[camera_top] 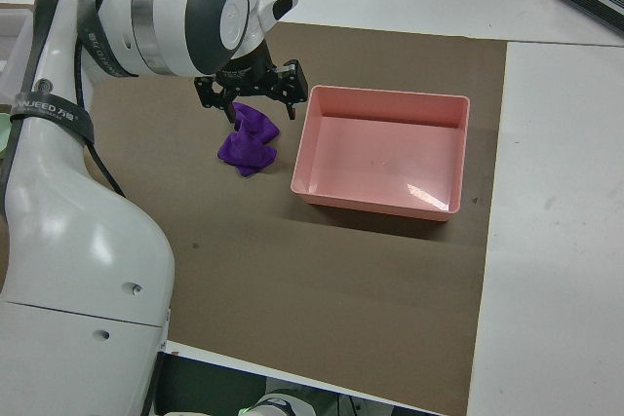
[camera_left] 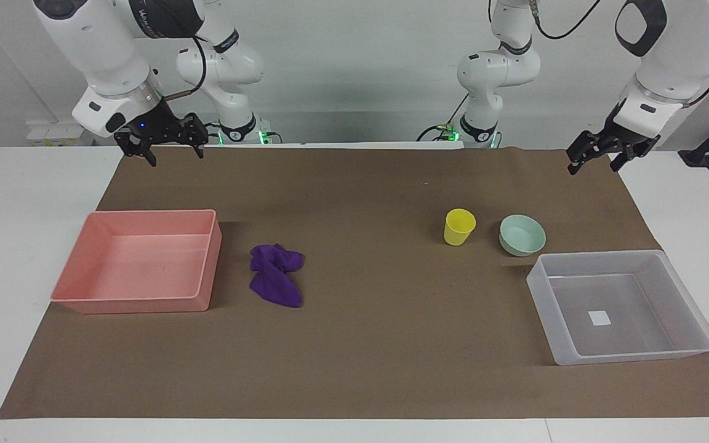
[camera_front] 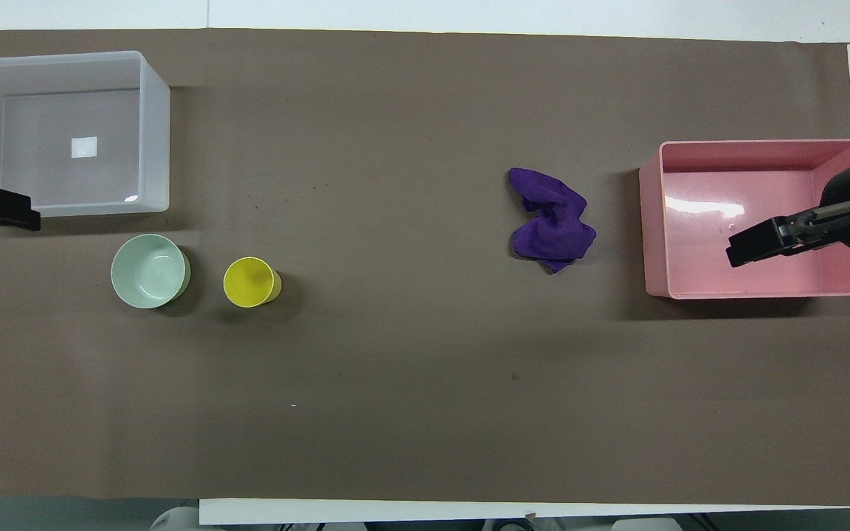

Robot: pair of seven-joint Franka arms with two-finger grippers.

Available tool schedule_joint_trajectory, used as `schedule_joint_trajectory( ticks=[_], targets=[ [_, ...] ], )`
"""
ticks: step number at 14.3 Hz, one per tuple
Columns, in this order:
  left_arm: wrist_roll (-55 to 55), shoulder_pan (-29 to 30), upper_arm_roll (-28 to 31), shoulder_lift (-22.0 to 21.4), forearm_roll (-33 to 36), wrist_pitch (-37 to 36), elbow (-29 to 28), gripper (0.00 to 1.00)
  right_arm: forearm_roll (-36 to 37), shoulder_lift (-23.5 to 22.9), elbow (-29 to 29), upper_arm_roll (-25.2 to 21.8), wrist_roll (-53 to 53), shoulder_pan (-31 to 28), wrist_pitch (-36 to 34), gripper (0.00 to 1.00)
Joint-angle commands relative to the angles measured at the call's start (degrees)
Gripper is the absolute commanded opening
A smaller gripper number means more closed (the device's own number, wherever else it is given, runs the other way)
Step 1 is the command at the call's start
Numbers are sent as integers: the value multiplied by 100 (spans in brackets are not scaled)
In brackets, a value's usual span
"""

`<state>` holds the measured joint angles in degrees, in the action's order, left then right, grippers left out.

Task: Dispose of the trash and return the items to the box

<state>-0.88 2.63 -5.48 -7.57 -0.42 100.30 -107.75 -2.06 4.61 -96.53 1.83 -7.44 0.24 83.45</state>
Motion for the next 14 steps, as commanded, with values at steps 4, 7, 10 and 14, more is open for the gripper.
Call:
schedule_joint_trajectory(
  ticks=[4,7,10,14],
  targets=[
    [-17,-51,38,-561,-64,1358,-2168,100,-295,-38,-455,80,269,370,758,99],
    [-61,-104,29,-430,-64,2280,-2924,100,-295,-635,-463,89,488,696,1391,99],
    [-52,-104,29,-62,-64,3142,-3392,100,-269,-1294,-490,89,778,978,2261,99],
    [-299,-148,29,607,-64,3829,-3401,0,-243,-2024,-814,89,893,1276,3411,99]
  ],
)
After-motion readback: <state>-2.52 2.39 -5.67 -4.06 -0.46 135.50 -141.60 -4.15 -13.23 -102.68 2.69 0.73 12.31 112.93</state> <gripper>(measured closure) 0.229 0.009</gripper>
